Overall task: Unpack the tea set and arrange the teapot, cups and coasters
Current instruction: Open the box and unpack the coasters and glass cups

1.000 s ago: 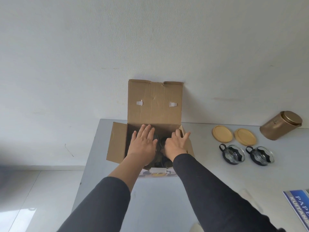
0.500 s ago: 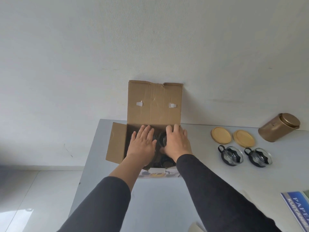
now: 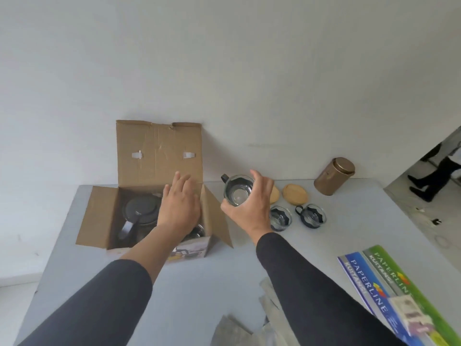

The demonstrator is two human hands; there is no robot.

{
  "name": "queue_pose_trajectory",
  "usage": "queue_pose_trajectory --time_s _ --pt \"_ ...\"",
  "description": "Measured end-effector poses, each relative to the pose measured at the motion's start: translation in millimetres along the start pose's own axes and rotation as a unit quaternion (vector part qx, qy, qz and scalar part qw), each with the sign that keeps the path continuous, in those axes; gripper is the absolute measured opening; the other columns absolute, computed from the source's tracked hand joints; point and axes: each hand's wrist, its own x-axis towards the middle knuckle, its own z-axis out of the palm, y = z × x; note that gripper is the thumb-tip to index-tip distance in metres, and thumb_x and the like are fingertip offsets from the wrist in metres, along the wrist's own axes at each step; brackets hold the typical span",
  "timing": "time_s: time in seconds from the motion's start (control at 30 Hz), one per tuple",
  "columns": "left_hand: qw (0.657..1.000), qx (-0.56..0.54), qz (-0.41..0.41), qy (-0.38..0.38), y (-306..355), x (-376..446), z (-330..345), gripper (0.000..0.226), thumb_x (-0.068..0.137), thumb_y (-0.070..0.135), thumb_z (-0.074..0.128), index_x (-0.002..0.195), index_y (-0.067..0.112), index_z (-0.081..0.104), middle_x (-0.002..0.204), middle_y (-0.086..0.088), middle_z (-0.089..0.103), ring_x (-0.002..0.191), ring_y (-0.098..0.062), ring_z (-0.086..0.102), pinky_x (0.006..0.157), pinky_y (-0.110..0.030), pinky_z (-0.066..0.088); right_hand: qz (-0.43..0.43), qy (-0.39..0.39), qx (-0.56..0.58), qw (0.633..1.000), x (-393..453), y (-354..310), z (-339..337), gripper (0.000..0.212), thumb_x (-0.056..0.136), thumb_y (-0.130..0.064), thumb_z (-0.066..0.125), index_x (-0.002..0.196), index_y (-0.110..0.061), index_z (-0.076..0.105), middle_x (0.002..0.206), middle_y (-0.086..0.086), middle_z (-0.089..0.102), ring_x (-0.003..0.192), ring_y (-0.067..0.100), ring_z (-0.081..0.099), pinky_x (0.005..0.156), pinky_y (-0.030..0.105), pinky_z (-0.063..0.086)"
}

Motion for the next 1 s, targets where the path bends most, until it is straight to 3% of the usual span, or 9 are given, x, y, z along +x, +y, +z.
queue_pose_trajectory --time_s 0.13,0.2,0.33,0.5,0.63,0.73,1.0 --pt "0.997 -0.055 0.053 0.005 62 -7 42 0.044 0.095 0.007 0.035 0.139 0.01 0.039 0.152 -0.002 0.03 0.148 -0.019 0.007 0.119 -0.037 0.011 0.057 0.023 -0.01 0.998 -6 49 -40 0.078 0.051 -0.029 0.084 0.118 -0.012 0.046 0.111 -0.004 0.032 0.103 0.01 0.04 0.088 0.026 0.045" --pt "0.996 -0.072 0.049 -0.021 89 -17 74 0.044 0.095 0.009 0.036 0.139 0.011 0.038 0.153 -0.002 0.029 0.148 -0.018 0.006 0.119 -0.036 0.011 0.081 0.014 -0.02 0.996 -11 78 -63 0.08 0.052 -0.034 0.086 0.117 -0.013 0.045 0.11 -0.004 0.032 0.101 0.009 0.038 0.086 0.025 0.043" --pt "0.99 -0.072 -0.039 -0.113 130 -41 142 0.049 0.098 0.017 0.034 0.146 0.012 0.026 0.157 -0.002 0.018 0.148 -0.019 0.0 0.12 -0.035 0.011 0.091 -0.007 -0.034 0.995 -22 143 -106 0.083 0.052 -0.039 0.089 0.117 -0.012 0.045 0.11 -0.004 0.035 0.098 0.0 0.028 0.087 0.015 0.033" --pt "0.962 0.003 -0.161 -0.22 155 -57 204 0.061 0.097 0.025 0.035 0.15 0.007 0.011 0.159 -0.006 0.002 0.148 -0.024 -0.004 0.12 -0.039 0.013 0.131 -0.062 -0.035 0.989 -33 224 -141 0.084 0.05 -0.039 0.09 0.117 -0.015 0.045 0.11 -0.006 0.035 0.1 0.006 0.04 0.085 0.013 0.036" --pt "0.945 0.063 -0.193 -0.255 157 -59 224 0.066 0.094 0.025 0.038 0.15 0.008 0.006 0.158 -0.004 -0.002 0.147 -0.024 -0.002 0.117 -0.04 0.019 0.149 -0.105 -0.03 0.983 -40 264 -152 0.081 0.055 -0.029 0.09 0.122 -0.012 0.047 0.115 -0.001 0.04 0.096 0.008 0.045 0.078 0.009 0.033" --pt "0.936 0.081 -0.208 -0.271 159 -53 228 0.068 0.093 0.023 0.038 0.15 0.01 0.004 0.158 -0.002 -0.005 0.147 -0.023 -0.004 0.115 -0.041 0.022 0.149 -0.128 -0.022 0.98 -38 281 -151 0.08 0.059 -0.025 0.088 0.126 -0.01 0.046 0.12 0.003 0.044 0.105 0.014 0.05 0.081 0.011 0.035" --pt "0.922 0.09 -0.224 -0.303 162 -45 231 0.071 0.096 0.026 0.036 0.152 0.013 -0.005 0.159 -0.001 -0.017 0.147 -0.023 -0.013 0.118 -0.04 0.017 0.155 -0.173 0.003 0.973 -32 296 -143 0.081 0.062 -0.028 0.085 0.13 -0.011 0.045 0.124 0.004 0.045 0.113 0.017 0.05 0.088 0.016 0.037"
